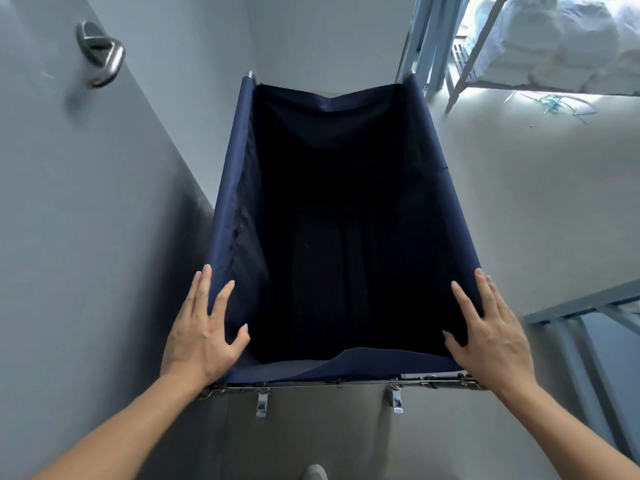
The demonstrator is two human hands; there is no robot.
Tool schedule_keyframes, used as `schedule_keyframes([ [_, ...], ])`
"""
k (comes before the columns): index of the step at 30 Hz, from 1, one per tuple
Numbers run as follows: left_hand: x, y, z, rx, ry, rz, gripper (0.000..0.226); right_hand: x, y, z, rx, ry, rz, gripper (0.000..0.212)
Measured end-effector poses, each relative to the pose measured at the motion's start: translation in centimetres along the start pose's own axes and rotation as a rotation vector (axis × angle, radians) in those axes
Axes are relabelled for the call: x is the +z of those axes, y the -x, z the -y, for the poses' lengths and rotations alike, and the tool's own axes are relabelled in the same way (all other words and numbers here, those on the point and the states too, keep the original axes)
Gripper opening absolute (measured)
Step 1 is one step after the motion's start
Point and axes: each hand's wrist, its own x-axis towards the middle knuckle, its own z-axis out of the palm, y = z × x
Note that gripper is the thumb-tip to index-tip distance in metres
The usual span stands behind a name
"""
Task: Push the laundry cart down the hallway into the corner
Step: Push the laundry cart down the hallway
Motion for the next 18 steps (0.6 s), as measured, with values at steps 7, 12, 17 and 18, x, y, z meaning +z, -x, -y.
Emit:
schedule_keyframes([
  [7,-1.1,-7.8,-0.4,0.005,-0.010,-0.002,0.090,0.5,-7.9,-0.6,0.001,-0.008,0.011,0.101],
  [12,-1.9,-14.6,-0.9,-0.002,-0.012,-0.008,0.091,0.9,-14.9,-1.2,-0.008,-0.016,0.017,0.101],
  [17,-2.6,-21.4,-1.3,-0.002,-0.018,-0.010,0.089,1.3,-21.8,-1.6,-0.018,-0.021,0.027,0.100],
  [18,-2.8,-22.6,-1.4,0.000,-0.015,-0.011,0.089,1.4,-23.1,-1.6,-0.020,-0.020,0.032,0.099],
])
